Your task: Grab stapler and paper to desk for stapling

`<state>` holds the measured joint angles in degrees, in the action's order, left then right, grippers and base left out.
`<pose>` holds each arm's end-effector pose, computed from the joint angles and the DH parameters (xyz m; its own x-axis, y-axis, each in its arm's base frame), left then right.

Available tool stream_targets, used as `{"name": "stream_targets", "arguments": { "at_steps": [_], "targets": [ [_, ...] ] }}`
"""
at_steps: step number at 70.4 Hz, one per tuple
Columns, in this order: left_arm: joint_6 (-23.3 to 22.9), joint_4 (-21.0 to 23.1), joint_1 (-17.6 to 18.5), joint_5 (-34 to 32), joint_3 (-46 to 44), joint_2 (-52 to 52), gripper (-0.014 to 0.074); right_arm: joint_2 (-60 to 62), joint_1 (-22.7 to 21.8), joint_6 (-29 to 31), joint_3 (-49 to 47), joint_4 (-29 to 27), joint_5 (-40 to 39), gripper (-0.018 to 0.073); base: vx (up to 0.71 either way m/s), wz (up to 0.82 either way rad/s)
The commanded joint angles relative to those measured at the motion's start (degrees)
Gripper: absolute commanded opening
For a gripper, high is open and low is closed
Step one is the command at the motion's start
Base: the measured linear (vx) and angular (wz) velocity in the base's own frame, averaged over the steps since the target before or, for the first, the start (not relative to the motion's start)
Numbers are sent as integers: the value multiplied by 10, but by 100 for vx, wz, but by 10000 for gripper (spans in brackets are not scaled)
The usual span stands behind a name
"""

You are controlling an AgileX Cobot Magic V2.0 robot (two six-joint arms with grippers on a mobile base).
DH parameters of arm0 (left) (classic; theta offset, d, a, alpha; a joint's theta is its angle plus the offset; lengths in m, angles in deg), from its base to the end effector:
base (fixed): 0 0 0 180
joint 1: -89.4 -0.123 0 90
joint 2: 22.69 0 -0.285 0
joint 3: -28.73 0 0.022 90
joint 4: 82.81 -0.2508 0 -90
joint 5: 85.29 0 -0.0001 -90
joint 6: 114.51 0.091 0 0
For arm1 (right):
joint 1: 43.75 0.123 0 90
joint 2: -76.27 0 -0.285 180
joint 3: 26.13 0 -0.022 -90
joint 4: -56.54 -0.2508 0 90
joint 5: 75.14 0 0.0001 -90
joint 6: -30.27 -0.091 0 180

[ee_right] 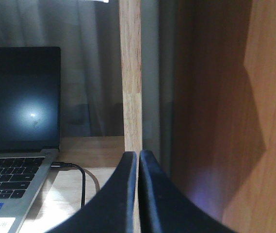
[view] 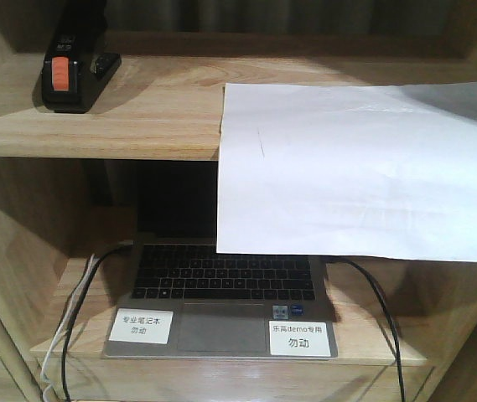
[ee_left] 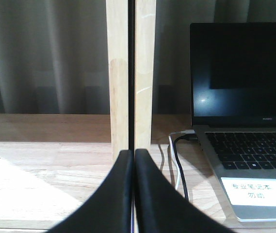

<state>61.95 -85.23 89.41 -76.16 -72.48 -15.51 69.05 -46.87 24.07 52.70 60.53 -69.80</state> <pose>0.0565 0.0006 0.1900 -0.0886 -0.0201 -0.9959 -0.0083 0.9998 -0.0194 0.0568 -0.0037 0.1958 -0.0216 0.0401 -0.9990 0.0618 0.9973 0.0387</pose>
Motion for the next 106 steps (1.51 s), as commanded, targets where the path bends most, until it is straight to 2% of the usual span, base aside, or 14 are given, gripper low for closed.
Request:
{"name": "stream_targets", "arguments": {
  "at_steps": [1, 89, 106],
  "targets": [
    [-6, 5, 0, -40, 16, -6, -6, 9, -2, 3, 7, 3, -44, -5, 0, 0],
    [-6, 5, 0, -42, 16, -6, -6, 9, -2, 3, 6, 3, -50, -5, 0, 0],
    [-6, 5, 0, -88, 16, -6, -6, 9, -2, 3, 6, 3, -59, -5, 0, 0]
  ]
}}
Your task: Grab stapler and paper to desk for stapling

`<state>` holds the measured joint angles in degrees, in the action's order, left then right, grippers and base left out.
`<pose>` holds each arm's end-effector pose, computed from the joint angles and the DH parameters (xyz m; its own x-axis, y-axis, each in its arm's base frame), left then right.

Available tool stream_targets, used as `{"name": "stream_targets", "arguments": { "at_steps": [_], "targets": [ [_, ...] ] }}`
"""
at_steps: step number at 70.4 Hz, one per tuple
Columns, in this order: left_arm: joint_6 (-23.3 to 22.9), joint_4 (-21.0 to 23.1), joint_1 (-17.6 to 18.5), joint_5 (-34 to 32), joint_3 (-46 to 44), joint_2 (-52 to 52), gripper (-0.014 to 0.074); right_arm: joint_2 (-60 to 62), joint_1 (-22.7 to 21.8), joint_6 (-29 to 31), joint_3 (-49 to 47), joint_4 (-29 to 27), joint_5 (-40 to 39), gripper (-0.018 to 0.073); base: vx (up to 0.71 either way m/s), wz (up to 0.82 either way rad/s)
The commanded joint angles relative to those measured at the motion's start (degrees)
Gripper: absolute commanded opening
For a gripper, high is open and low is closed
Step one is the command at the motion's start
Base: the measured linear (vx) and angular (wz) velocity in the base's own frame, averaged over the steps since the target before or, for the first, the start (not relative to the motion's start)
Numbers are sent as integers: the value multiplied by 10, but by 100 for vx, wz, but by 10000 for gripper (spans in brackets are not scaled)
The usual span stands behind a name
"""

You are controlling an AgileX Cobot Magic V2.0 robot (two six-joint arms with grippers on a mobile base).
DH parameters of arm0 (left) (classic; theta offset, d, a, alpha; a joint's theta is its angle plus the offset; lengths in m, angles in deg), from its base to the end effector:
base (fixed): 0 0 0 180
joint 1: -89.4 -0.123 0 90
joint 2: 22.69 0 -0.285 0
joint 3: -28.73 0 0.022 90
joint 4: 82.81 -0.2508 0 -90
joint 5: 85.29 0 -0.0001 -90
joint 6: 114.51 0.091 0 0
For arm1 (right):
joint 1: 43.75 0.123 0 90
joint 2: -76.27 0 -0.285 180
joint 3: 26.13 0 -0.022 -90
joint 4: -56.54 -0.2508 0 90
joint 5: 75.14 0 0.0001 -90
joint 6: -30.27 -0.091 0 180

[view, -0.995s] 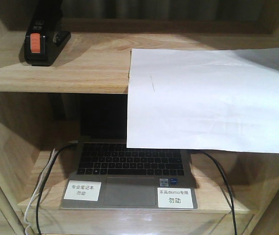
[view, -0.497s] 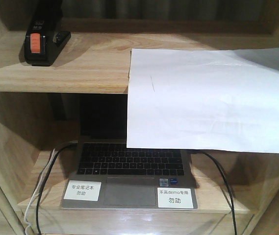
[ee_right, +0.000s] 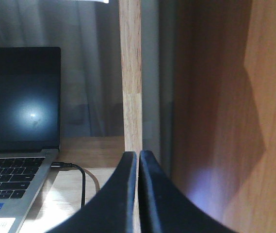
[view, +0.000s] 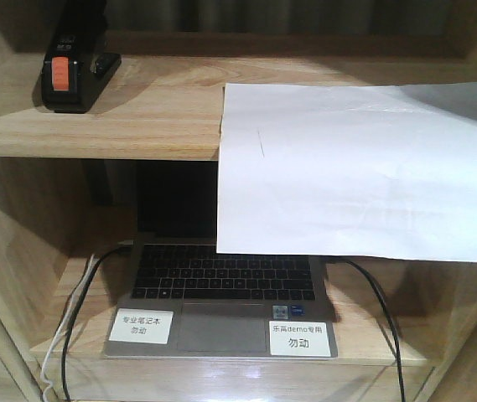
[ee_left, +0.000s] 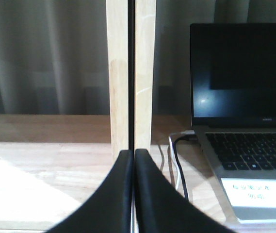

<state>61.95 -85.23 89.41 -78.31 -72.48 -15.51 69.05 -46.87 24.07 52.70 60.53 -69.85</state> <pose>0.0567 0.0005 0.1934 -0.0512 -0.0198 -0.9985 -0.0060 0.9998 -0.0196 0.0568 -0.0037 0.1958 -0.0207 0.0400 -0.9990 0.0617 0.9973 0.0387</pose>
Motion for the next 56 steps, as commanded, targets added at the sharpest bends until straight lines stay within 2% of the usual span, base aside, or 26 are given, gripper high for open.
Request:
{"name": "stream_targets", "arguments": {
  "at_steps": [1, 12, 18, 36, 44, 56],
  "targets": [
    [-6, 5, 0, -75, 16, -6, -6, 9, -2, 3, 6, 3, -61, -5, 0, 0],
    [-6, 5, 0, -118, 16, -6, -6, 9, -2, 3, 6, 3, -94, -5, 0, 0],
    [-8, 5, 0, -173, 16, -6, -6, 9, -2, 3, 5, 3, -124, -5, 0, 0],
    [-33, 5, 0, -289, 7, -6, -6, 9, -2, 3, 2, 6, -273, -5, 0, 0],
    [-41, 5, 0, -328, -19, -6, -6, 9, -2, 6, -30, 9, -275, -5, 0, 0],
    [-41, 5, 0, -316, -106, -6, -6, 9, -2, 8, -119, 49, -260, -5, 0, 0]
  ]
}}
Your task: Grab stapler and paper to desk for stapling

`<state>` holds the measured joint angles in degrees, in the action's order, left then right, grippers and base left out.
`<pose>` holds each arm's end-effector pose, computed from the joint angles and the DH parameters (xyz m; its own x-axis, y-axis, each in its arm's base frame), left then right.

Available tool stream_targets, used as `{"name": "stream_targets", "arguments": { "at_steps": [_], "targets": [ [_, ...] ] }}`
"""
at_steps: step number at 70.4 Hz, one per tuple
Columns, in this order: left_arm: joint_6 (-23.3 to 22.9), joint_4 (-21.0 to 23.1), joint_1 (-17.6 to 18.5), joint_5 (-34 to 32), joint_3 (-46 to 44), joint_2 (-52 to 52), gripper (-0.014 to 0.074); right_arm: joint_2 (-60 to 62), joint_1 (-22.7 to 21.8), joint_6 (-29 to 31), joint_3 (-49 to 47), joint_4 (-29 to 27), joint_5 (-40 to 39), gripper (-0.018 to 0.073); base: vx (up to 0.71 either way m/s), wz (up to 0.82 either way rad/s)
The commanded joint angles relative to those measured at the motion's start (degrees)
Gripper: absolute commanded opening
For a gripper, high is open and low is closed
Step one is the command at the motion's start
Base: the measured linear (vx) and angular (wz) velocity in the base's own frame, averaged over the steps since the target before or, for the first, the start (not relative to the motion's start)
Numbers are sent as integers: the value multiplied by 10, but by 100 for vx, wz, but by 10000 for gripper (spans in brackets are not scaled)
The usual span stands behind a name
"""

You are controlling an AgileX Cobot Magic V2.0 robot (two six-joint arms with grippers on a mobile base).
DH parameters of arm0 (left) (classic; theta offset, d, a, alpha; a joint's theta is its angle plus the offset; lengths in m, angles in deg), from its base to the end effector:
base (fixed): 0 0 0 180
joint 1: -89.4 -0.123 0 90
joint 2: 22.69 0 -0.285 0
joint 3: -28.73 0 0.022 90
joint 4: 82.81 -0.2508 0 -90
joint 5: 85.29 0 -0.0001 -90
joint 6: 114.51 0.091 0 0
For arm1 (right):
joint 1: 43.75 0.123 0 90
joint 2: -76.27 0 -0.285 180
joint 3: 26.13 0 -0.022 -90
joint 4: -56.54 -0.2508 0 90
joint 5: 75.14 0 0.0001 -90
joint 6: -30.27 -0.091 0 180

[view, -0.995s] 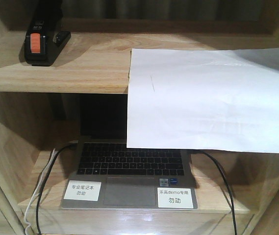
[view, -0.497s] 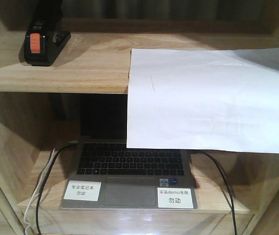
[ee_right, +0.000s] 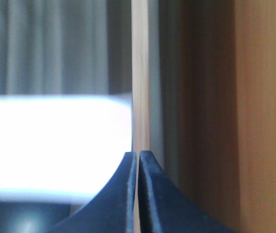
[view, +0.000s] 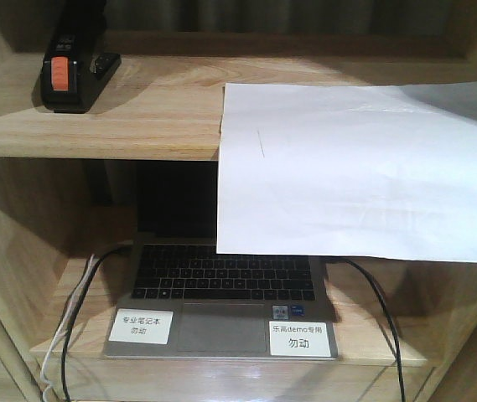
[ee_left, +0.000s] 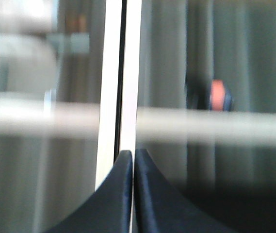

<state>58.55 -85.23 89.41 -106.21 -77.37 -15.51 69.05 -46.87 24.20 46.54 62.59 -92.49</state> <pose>0.0406 -0.0014 0.2644 0.4946 -0.0817 -0.8653 0.0538 0.9965 -0.0633 0.0412 0.0006 0.2662 0.4592 -0.0199 -0.8881 0.0242 0.9997 -0.0099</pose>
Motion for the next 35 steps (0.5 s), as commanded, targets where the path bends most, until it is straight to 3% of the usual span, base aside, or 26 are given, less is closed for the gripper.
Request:
{"name": "stream_targets", "arguments": {
  "at_steps": [1, 11, 24, 35],
  "targets": [
    [-7, 5, 0, -32, -66, -6, -6, 9, -2, 6, -66, 34, -29, -5, 0, 0],
    [-7, 5, 0, 43, -185, -2, -6, 9, -2, 6, -174, 93, 43, -5, 0, 0],
    [-7, 5, 0, 119, -346, 72, -6, -45, -2, 3, -315, 90, 96, -5, 0, 0],
    [-18, 5, 0, 222, -500, 157, -6, -132, -2, -4, -445, 83, 155, -5, 0, 0]
  ]
}}
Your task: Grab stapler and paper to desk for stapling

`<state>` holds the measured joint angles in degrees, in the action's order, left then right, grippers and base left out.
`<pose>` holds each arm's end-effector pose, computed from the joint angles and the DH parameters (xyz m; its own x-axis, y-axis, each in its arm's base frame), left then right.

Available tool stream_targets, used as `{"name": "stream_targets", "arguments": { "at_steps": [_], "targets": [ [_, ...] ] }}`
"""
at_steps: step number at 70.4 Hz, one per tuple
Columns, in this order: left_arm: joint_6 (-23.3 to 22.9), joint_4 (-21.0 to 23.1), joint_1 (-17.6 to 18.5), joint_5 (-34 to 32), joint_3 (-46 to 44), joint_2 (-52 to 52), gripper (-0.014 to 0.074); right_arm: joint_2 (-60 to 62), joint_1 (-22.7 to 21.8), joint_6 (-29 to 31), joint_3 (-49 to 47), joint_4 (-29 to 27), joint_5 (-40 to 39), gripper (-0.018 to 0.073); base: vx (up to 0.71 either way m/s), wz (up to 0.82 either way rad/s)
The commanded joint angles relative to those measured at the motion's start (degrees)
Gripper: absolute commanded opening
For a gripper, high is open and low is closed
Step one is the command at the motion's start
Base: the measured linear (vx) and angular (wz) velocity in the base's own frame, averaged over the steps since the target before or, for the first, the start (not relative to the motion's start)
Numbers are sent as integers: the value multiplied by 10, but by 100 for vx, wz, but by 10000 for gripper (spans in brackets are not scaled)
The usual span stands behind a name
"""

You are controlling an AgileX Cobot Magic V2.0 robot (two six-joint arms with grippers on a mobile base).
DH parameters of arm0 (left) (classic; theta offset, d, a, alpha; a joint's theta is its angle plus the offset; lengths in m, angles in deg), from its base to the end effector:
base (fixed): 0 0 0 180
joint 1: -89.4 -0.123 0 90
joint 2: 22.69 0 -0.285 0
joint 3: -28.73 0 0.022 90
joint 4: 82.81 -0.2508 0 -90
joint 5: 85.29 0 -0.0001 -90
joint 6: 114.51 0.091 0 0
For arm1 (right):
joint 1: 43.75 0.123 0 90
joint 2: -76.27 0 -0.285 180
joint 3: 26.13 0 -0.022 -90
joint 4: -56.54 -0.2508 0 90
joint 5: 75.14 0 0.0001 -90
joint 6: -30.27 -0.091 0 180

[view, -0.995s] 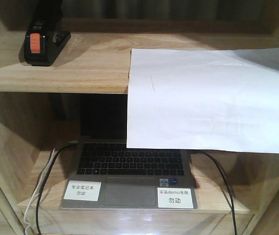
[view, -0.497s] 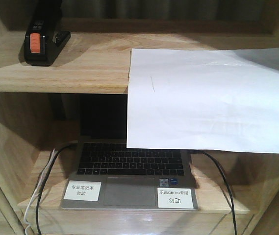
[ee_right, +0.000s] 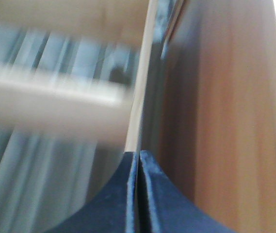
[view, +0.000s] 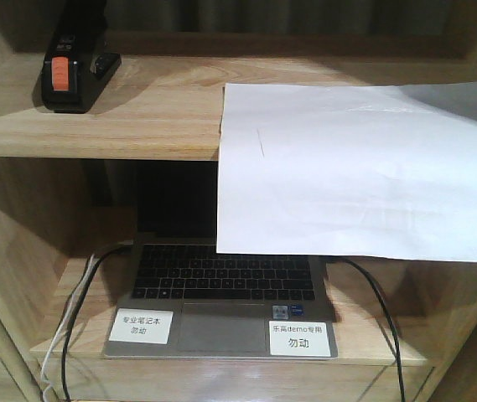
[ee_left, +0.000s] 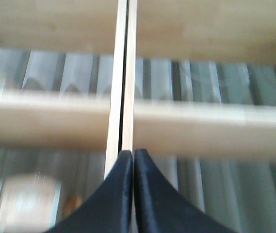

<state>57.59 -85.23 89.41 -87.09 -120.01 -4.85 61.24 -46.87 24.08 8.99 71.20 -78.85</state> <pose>-0.0292 -0.0001 0.4528 0.6749 -0.0956 -0.7317 0.0659 0.9954 -0.0693 -0.0305 0.0031 0.4370 0.6729 -0.1837 -0.7166 0.1429 0.9827 -0.1177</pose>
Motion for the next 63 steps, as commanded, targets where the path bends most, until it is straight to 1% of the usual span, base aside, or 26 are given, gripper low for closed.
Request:
{"name": "stream_targets", "arguments": {
  "at_steps": [1, 12, 20, 28, 33, 42, 48, 52, 59, 63],
  "targets": [
    [-9, 5, 0, 44, -90, 60, -6, -65, -2, -4, -86, -8, 29, -5, 0, 0],
    [-8, 5, 0, 145, -203, 141, -6, -149, -2, -4, -194, -66, 134, -5, 0, 0],
    [-8, 5, 0, 229, -258, 195, -5, -201, -2, 1, -237, -98, 219, -5, 0, 0],
    [-8, 5, 0, 280, -261, 223, -3, -235, -2, 3, -247, -104, 293, -4, 0, 0],
    [-8, 5, 0, 326, -261, 240, 0, -249, -2, 3, -245, -104, 335, -1, 0, 0],
    [-6, 5, 0, 392, -261, 264, 10, -262, -2, 3, -244, -104, 391, 6, 0, 0],
    [-6, 5, 0, 424, -261, 273, 26, -264, -2, 3, -244, -104, 415, 16, 0, 0],
    [-6, 5, 0, 432, -261, 275, 48, -265, -2, 3, -244, -104, 420, 35, 0, 0],
    [1, 5, 0, 428, -261, 275, 104, -265, -2, 10, -244, -104, 421, 98, 0, 0],
    [13, 5, 0, 427, -261, 275, 148, -265, -2, 18, -244, -105, 421, 161, 0, 0]
  ]
}}
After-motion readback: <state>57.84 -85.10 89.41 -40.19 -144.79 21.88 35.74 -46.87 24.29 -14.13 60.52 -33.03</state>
